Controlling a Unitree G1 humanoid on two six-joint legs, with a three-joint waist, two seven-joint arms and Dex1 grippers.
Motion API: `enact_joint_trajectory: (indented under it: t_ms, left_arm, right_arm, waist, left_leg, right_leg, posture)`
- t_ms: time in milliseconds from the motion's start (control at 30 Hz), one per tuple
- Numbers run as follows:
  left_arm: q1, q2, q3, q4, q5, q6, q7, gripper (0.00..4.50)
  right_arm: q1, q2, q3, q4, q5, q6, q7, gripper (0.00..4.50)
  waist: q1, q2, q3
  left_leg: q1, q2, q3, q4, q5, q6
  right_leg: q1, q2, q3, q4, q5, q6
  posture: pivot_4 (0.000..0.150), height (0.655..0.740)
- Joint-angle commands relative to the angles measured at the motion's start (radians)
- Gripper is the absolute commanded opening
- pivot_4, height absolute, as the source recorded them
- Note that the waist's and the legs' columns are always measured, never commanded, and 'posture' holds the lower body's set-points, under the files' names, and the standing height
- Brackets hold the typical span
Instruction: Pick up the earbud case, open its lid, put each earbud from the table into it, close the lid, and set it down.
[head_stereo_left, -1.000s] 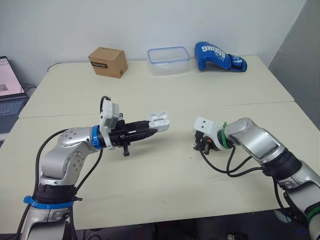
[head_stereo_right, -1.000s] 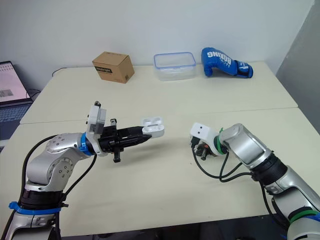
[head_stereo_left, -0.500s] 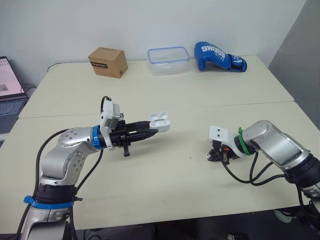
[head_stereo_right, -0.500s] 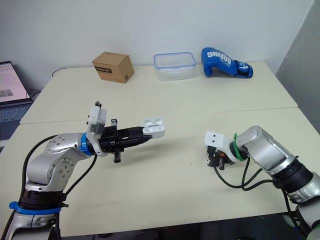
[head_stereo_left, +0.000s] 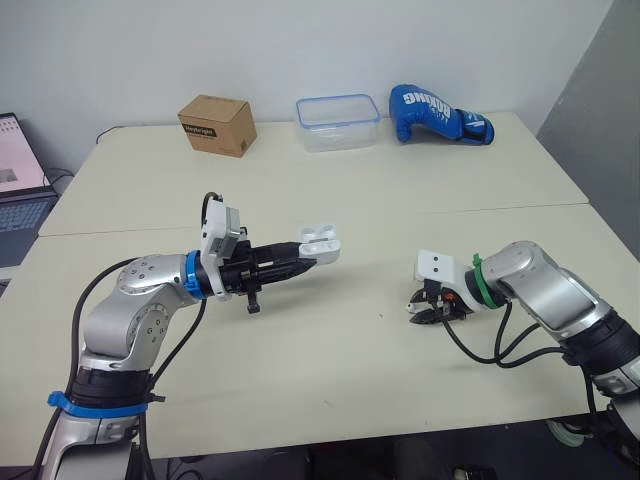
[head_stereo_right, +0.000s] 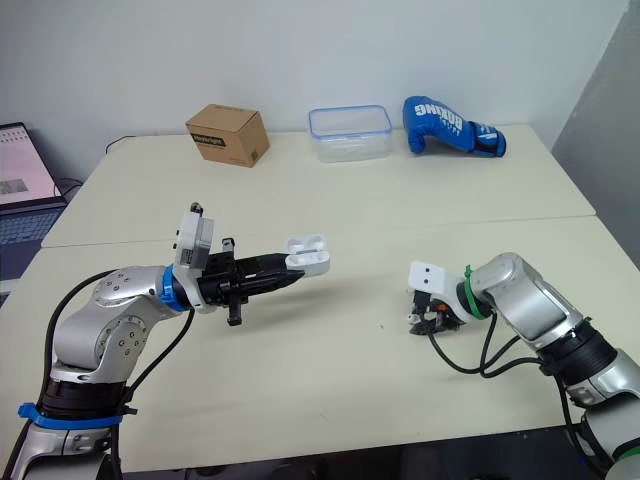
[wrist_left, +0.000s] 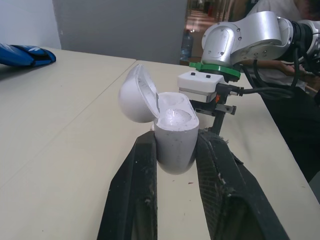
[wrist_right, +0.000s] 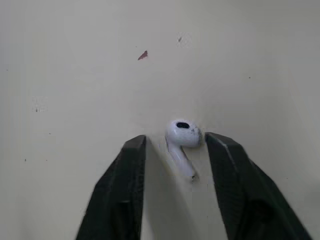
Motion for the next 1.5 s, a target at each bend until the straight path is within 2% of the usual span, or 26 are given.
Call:
enact_joint_trajectory:
  t_ms: [33, 300, 533, 767, 1100, 1500]
  left_arm:
    - [-0.014, 0.006, 0.01, -0.022, -0.004, -0.021, -0.006, 0.71]
    - [-0.022, 0.01, 0.01, -0.017, -0.003, -0.02, -0.012, 0.71]
    - [-0.018, 0.02, 0.016, -0.026, -0.006, -0.013, -0.009, 0.71]
    - [-0.005, 0.016, 0.014, -0.034, -0.008, -0.014, 0.001, 0.71]
    - [-0.002, -0.012, 0.004, -0.037, -0.004, -0.02, 0.014, 0.71]
    - [0.002, -0.028, -0.002, -0.04, -0.001, -0.026, 0.024, 0.71]
  right_arm:
    - [0.018, 0.0, -0.043, 0.018, -0.016, -0.06, -0.005, 2.43]
    - [0.059, 0.06, -0.122, 0.118, 0.012, -0.195, 0.017, 2.43]
    - [0.019, 0.037, -0.106, 0.166, -0.023, -0.27, 0.095, 2.43]
    - [-0.089, -0.022, -0.018, 0.038, -0.165, -0.177, 0.158, 2.43]
    - [-0.113, -0.03, 0.09, -0.165, -0.289, -0.006, 0.199, 2.43]
    - [-0.151, 0.009, 0.201, -0.212, -0.437, 0.136, 0.186, 2.43]
  waist:
    - [0.0, 0.0, 0.0]
    - [0.001, 0.0, 0.0]
    - [0.001, 0.0, 0.0]
    - [0.0, 0.0, 0.0]
    - [0.008, 0.0, 0.0]
    - [0.008, 0.0, 0.0]
  left_leg:
    - [0.0, 0.0, 0.0, 0.0, 0.0, 0.0]
    - [0.0, 0.0, 0.0, 0.0, 0.0, 0.0]
    - [0.0, 0.0, 0.0, 0.0, 0.0, 0.0]
    - [0.0, 0.0, 0.0, 0.0, 0.0, 0.0]
    - [0.0, 0.0, 0.0, 0.0, 0.0, 0.0]
    - [0.0, 0.0, 0.0, 0.0, 0.0, 0.0]
  right_leg:
    - [0.0, 0.0, 0.0, 0.0, 0.0, 0.0]
    - [0.0, 0.0, 0.0, 0.0, 0.0, 0.0]
    - [0.0, 0.0, 0.0, 0.0, 0.0, 0.0]
    - [0.0, 0.0, 0.0, -0.001, 0.0, 0.0]
    - [-0.001, 0.0, 0.0, 0.0, 0.0, 0.0]
    - [-0.001, 0.0, 0.0, 0.0, 0.0, 0.0]
  posture:
    - [0.15, 0.7307]
    - [0.15, 0.7307]
    - [0.15, 0.7307]
    - [0.15, 0.7307]
    - [0.15, 0.7307]
    - [0.15, 0.7307]
